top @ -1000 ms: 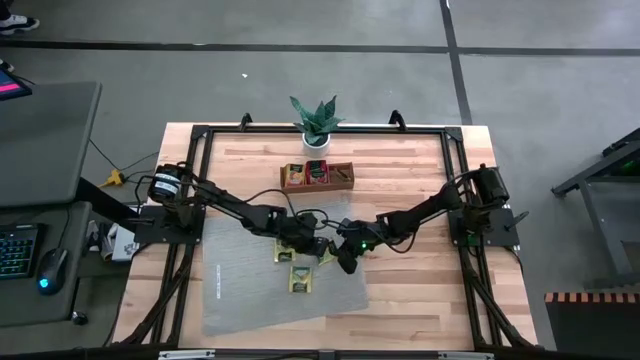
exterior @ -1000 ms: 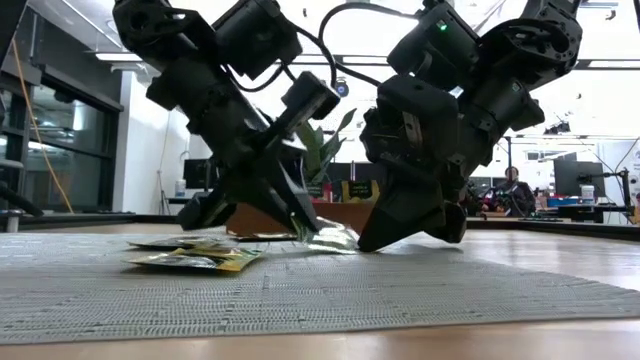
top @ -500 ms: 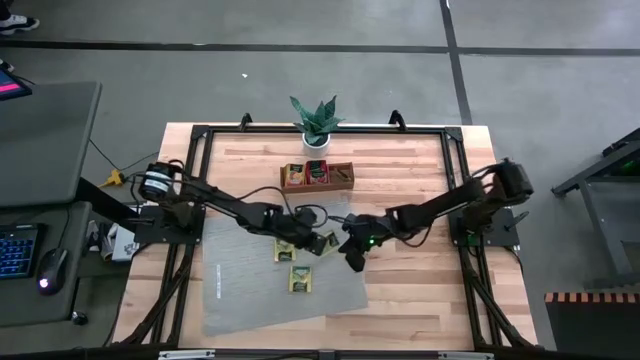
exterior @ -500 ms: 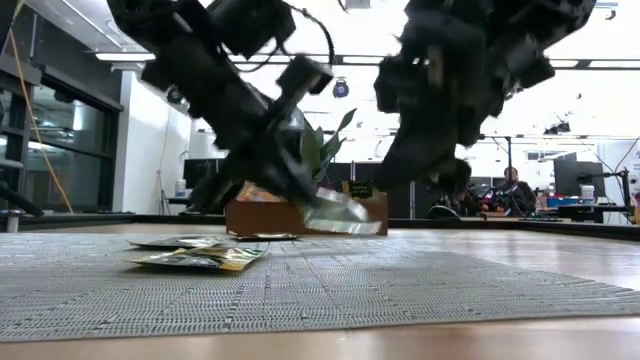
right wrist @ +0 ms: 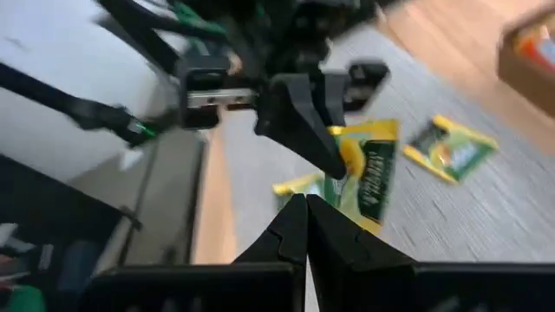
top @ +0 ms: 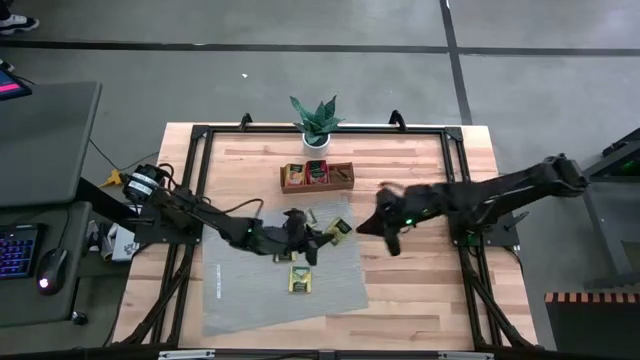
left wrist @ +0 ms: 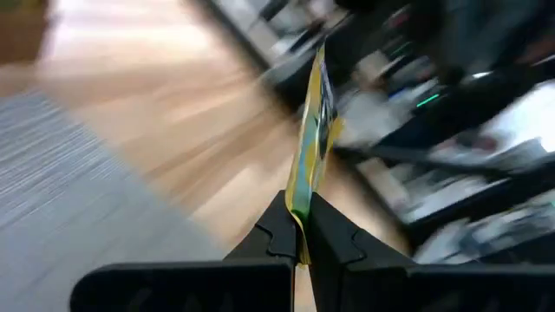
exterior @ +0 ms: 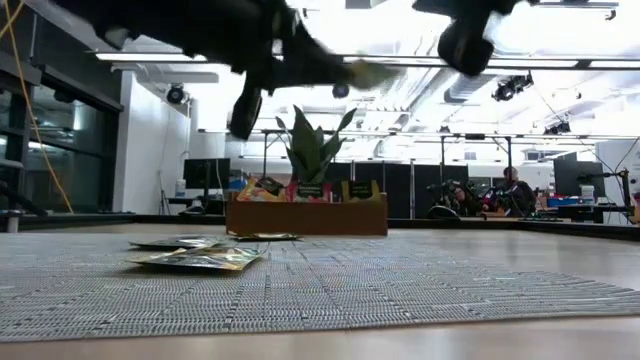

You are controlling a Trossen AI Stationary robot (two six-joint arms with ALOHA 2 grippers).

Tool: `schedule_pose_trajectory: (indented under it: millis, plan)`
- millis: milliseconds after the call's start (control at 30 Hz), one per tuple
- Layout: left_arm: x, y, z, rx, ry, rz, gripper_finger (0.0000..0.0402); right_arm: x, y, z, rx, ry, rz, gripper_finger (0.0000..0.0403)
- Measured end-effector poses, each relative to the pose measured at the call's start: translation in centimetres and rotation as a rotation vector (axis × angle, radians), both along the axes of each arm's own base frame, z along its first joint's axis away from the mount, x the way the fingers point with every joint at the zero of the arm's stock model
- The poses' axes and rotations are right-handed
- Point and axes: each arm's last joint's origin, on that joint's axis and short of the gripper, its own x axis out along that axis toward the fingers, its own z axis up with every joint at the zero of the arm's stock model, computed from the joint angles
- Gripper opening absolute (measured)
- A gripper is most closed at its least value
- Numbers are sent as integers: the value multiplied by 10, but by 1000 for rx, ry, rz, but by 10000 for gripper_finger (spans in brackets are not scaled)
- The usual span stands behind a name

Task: Pick & Place Tea
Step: Put the yellow tea bag into the right section of the wooden organizer

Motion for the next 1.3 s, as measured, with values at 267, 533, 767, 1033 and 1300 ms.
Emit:
schedule_pose_trajectory:
  millis: [267,533,767,1033,1300]
  plan:
    - [-17,4,7,61,-314,18,0,-27,-18,35,90,-91,40,0]
    - [-20,5,24,245,-428,45,0,-13,-20,87,-93,-23,23,0]
    - [-21,7,28,342,-433,98,0,20,-19,101,-206,55,38,27]
    - [-19,15,29,382,-422,137,0,40,-19,94,-183,65,37,146]
    - [-17,23,29,385,-426,141,0,42,-20,96,-190,41,-6,200]
